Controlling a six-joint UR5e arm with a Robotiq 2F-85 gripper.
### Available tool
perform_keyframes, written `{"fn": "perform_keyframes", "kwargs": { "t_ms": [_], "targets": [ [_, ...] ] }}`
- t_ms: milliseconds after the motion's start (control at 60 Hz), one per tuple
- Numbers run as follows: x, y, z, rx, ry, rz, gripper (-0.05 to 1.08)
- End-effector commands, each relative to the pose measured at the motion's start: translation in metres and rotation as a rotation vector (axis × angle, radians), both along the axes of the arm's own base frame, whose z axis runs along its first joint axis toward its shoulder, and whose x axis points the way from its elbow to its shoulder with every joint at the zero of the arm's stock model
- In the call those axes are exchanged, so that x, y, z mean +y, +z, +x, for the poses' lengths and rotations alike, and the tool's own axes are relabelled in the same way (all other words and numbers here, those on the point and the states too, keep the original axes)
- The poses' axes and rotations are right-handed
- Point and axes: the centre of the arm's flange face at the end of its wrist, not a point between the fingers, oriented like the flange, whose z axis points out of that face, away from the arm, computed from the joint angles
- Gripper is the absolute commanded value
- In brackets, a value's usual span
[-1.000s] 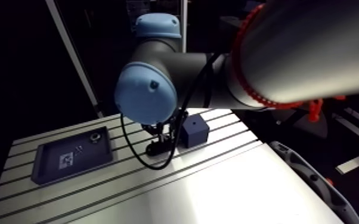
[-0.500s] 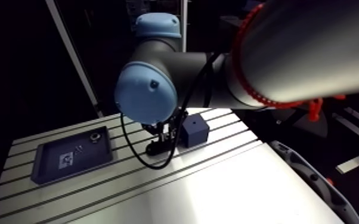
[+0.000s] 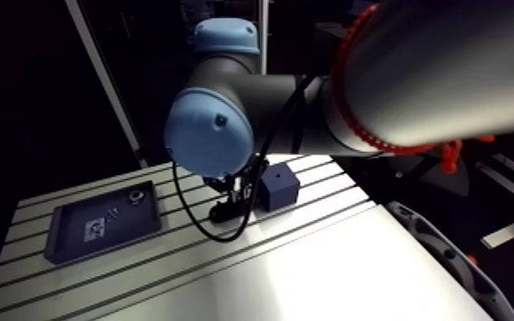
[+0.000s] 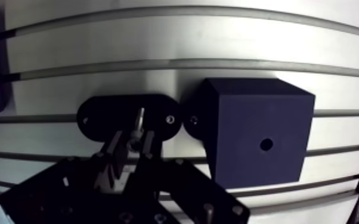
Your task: Pick up the M10 bolt and insert it into the hole until fully seated.
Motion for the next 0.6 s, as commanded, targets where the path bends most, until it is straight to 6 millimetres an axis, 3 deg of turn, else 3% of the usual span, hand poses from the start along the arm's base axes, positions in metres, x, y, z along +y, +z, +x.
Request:
{"fn": "perform_keyframes", "kwargs": {
  "t_ms": [17, 300, 600],
  "targets": [
    [0.0, -0.002, 0.0, -0.002, 0.0, -0.003, 0.72],
    [0.0, -0.003, 0.0, -0.005, 0.0, -0.005, 0.75],
    [-0.002, 0.008, -0.004, 0.02, 0.004, -0.005, 0.82]
  ]
}}
